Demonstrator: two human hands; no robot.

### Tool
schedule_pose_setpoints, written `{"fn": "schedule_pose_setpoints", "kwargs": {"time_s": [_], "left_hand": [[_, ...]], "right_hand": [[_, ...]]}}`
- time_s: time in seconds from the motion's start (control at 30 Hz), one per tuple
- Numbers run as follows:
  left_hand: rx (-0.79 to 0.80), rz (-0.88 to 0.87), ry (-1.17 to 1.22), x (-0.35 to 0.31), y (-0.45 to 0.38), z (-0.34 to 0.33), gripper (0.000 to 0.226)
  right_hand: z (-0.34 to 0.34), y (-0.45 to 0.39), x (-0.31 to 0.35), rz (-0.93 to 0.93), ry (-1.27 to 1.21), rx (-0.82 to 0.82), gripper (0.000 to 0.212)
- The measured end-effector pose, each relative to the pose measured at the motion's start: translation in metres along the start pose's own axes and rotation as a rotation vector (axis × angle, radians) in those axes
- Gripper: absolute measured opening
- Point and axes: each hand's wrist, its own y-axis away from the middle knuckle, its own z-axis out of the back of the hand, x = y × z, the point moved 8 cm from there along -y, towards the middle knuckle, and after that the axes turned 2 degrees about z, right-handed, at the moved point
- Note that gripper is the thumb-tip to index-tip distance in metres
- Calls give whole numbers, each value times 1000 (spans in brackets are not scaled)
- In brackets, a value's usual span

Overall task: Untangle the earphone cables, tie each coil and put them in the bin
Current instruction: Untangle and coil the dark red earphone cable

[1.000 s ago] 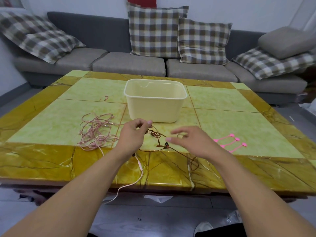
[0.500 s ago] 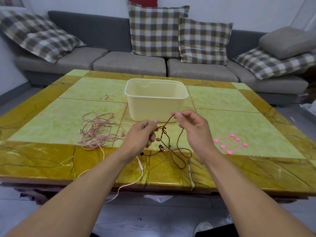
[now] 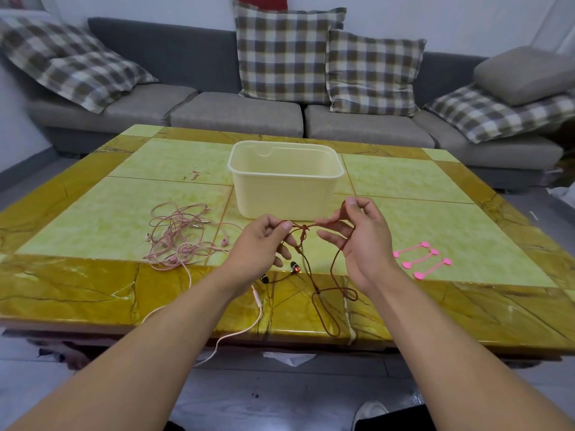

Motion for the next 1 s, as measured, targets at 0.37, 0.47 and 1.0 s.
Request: {"fn": "schedule_pose_setpoints", "kwargs": {"time_s": [0.37, 0.47, 1.0], "left_hand": [[-187, 6, -21, 6, -5, 24, 13], [-173, 1, -74, 7, -5, 22, 15], [119, 86, 117, 5, 6, -9, 21]], "right_hand": [[1, -1, -6, 7, 977, 303, 23], [-3, -1, -11, 40, 1022, 326, 17], [-17, 7, -6, 159, 778, 270, 14]]}}
